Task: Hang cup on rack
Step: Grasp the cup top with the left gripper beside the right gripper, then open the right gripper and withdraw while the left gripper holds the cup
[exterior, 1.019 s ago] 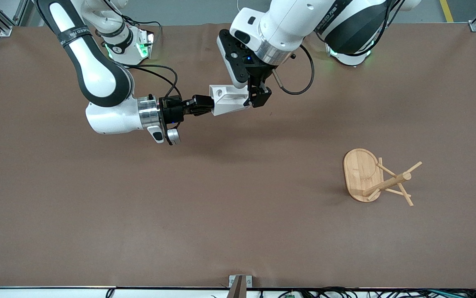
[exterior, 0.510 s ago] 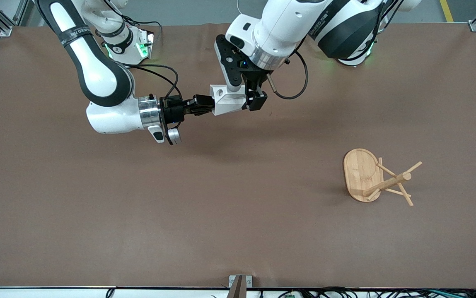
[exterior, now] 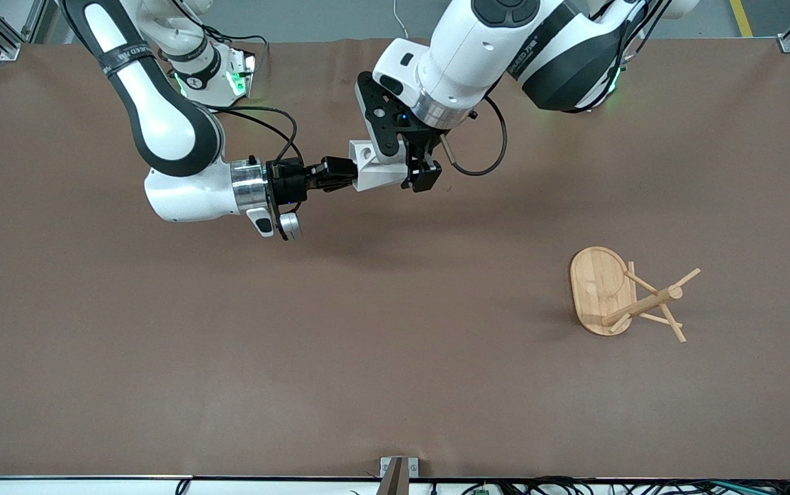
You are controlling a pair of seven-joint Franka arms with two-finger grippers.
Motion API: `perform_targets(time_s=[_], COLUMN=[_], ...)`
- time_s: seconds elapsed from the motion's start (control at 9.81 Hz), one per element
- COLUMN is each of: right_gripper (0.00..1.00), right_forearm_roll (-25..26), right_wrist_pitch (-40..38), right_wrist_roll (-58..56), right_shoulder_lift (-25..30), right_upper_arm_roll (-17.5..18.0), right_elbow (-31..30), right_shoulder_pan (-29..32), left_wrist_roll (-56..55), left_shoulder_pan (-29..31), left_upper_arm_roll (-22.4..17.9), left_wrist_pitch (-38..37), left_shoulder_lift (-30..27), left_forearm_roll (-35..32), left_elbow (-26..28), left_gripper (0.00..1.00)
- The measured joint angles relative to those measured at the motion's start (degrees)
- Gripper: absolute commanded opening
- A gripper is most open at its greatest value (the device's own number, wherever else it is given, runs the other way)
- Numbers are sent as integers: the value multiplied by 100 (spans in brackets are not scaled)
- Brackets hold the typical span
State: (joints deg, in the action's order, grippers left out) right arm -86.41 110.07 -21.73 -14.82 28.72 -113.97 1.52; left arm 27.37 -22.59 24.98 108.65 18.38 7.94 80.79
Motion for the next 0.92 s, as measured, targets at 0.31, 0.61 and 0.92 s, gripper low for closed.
perform_targets(time_s=[0.31,0.61,0.92], right_gripper=[1,1,1], right_forearm_roll=[1,0,4], right_wrist_pitch=[30,66,87], right_wrist_roll=[-2,-5,-90], right_shoulder_lift=[-1,-1,-1], right_upper_arm_roll=[0,-1,-6], right_elbow=[-6,-32,-50], right_shoulder_pan=[0,0,0], left_wrist_roll=[-12,-12,9], left_shoulder_pan=[-11,-41,-69], left_upper_arm_roll=[0,1,10], left_wrist_pitch=[0,-3,-33], left_shoulder_lift=[81,103,104], left_forearm_roll=[-8,-122,-185], left_elbow=[15,15,13], left_gripper=[89,31,2])
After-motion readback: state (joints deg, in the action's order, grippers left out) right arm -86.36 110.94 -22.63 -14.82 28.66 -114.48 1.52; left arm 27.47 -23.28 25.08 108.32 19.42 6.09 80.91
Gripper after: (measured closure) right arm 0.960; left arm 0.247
